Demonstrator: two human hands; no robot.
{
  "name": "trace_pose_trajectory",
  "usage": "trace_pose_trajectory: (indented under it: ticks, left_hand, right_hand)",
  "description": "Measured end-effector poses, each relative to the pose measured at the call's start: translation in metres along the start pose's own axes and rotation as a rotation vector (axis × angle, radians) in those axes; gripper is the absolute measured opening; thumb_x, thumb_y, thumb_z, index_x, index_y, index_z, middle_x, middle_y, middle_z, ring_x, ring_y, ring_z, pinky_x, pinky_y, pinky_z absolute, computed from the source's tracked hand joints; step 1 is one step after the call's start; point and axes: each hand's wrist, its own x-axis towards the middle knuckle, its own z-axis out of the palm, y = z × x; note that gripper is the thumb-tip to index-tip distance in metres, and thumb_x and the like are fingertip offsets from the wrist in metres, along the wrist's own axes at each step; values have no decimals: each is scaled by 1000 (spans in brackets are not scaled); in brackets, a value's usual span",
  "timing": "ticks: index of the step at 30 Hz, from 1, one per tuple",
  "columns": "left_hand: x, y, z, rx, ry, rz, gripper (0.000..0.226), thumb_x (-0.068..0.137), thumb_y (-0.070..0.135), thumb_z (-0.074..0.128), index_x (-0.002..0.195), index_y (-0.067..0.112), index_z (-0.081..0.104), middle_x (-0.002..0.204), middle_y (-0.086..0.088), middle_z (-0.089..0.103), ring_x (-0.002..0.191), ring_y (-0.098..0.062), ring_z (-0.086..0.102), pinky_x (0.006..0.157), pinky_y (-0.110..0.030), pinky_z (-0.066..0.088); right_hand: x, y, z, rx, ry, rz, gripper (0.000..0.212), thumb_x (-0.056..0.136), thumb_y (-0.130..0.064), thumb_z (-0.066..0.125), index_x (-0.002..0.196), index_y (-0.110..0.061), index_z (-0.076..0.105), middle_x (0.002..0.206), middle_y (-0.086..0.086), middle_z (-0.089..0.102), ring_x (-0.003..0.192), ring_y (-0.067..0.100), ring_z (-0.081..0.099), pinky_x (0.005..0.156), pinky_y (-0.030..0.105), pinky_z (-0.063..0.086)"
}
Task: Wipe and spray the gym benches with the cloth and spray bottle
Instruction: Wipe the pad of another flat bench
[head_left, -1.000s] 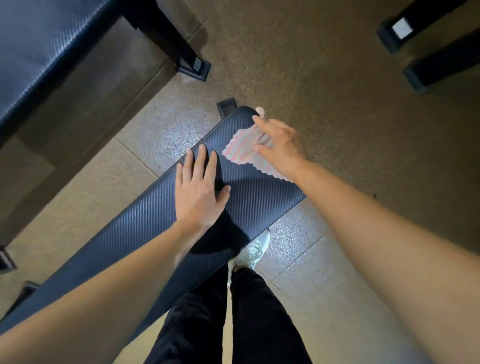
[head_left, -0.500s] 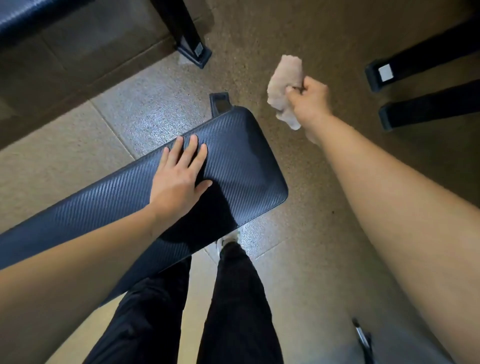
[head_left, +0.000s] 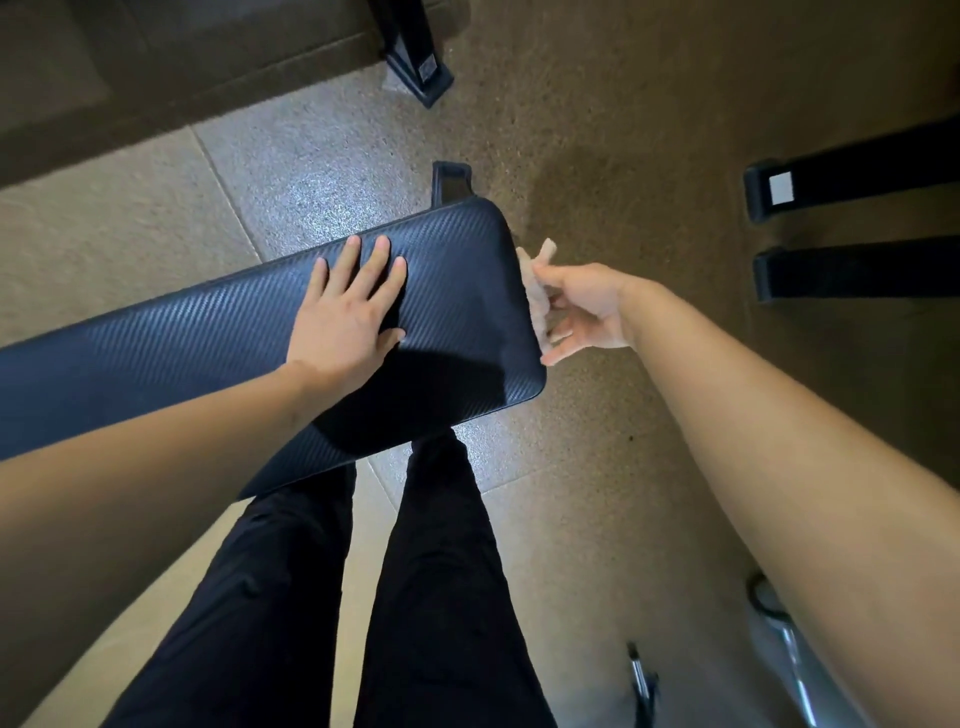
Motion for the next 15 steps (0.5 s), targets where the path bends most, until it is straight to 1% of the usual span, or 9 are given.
trace_pose_trajectory:
  ticks: [1,3,5,7,9,11,13,14,15]
  left_hand:
    - [-1,1,0,11,3,-7,86,92,44,68,160,17,24,170,-9,19,156,-39,14,121,-62,22]
    - [-1,2,0,24,8,-22,86,92,45,68,161,18,24,170,-8,19,156,-39,14,121,-62,23]
    - [-2,4,1,30,2,-38,85,93,47,67,161,18,24,171,-8,18,157,-38,14,121,-62,23]
    - [-2,6,2,39,2,-44,85,92,47,67,161,19,25,171,-7,18,157,-38,14,121,-62,23]
    - [-2,6,2,38,-9,-53,86,93,47,66,162,20,23,172,-6,16,157,-37,13,122,-61,22]
    - [-2,6,1,35,-22,-66,86,93,49,64,162,22,20,172,-5,13,158,-36,11,123,-59,20]
    - [-2,7,0,30,-39,-75,87,93,50,63,163,24,18,173,-3,11,158,-34,9,124,-58,18]
    - [-1,7,-1,23,-46,-73,89,92,50,64,163,24,17,173,-3,10,158,-34,8,124,-58,18]
    - [-1,6,-2,11,-52,-67,91,91,50,66,163,24,17,173,-3,10,158,-34,8,125,-58,17]
  right_hand:
    - [1,-2,3,-8,44,-19,58,105,-53,43,130,-3,59,121,26,61,109,37,66,88,55,59]
    - [2,-9,10,2,135,-95,46,105,-48,44,128,-14,64,97,15,59,92,27,60,84,45,61]
    - [5,-16,16,12,215,-173,43,103,-49,50,134,-22,64,84,4,56,83,20,52,89,44,57]
    - [10,-23,21,-2,270,-249,47,100,-51,54,132,-18,64,88,3,57,85,20,53,88,41,57]
    - [18,-29,25,-22,297,-358,50,100,-48,58,127,-7,65,95,2,61,89,20,58,81,38,53]
    - [25,-40,29,-82,324,-489,55,98,-48,59,123,1,64,99,0,62,95,16,59,84,39,49]
    - [28,-53,37,-229,337,-609,39,99,-38,61,124,-10,70,119,-7,64,116,11,59,99,33,46]
    - [29,-58,41,-330,330,-656,30,99,-27,62,126,-18,71,131,-6,61,127,14,56,105,27,41]
    - [29,-62,44,-449,334,-693,28,96,-20,64,123,-27,72,136,-1,61,132,20,53,104,23,38]
